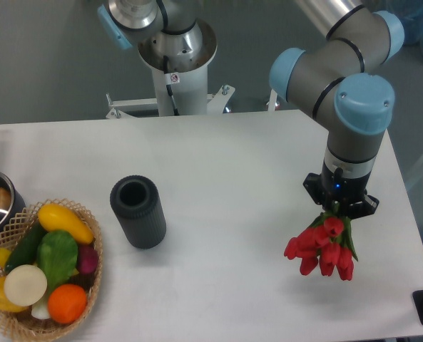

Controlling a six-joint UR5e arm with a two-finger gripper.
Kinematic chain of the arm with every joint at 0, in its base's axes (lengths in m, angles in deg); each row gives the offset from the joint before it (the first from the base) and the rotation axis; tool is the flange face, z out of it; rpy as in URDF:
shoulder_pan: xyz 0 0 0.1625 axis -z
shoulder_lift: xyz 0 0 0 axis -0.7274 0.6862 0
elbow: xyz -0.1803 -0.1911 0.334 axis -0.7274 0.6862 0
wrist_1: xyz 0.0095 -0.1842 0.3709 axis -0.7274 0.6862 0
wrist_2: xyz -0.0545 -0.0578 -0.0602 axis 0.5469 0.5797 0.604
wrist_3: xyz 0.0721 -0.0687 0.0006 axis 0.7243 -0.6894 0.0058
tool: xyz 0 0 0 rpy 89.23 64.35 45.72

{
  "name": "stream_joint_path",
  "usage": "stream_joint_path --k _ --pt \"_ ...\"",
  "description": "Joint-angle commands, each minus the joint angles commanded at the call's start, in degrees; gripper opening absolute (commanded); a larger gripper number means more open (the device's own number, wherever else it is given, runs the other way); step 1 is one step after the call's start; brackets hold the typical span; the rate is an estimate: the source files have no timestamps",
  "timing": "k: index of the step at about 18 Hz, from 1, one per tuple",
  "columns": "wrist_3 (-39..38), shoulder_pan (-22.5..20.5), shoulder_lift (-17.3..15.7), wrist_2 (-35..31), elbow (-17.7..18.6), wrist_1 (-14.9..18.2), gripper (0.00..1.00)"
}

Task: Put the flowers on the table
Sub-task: 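Move the gripper holding the red tulips down toward the table surface, then lower the tulips onto the table and open the gripper to release them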

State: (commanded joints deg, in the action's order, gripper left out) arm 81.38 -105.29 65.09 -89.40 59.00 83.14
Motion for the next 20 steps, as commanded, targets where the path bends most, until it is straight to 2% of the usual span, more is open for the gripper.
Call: stream_joint_path --k 6,11,16,20 --pt "-0.3 0.2 0.5 0.4 0.0 0.1 0.08" --pt "-2.1 1.3 3.2 0.6 0.4 -0.3 0.08" --pt "-2.1 1.8 3.5 0.9 0.9 -0.2 0.16" --pt "-2.2 2.4 3.6 0.8 3.1 -1.0 0.2"
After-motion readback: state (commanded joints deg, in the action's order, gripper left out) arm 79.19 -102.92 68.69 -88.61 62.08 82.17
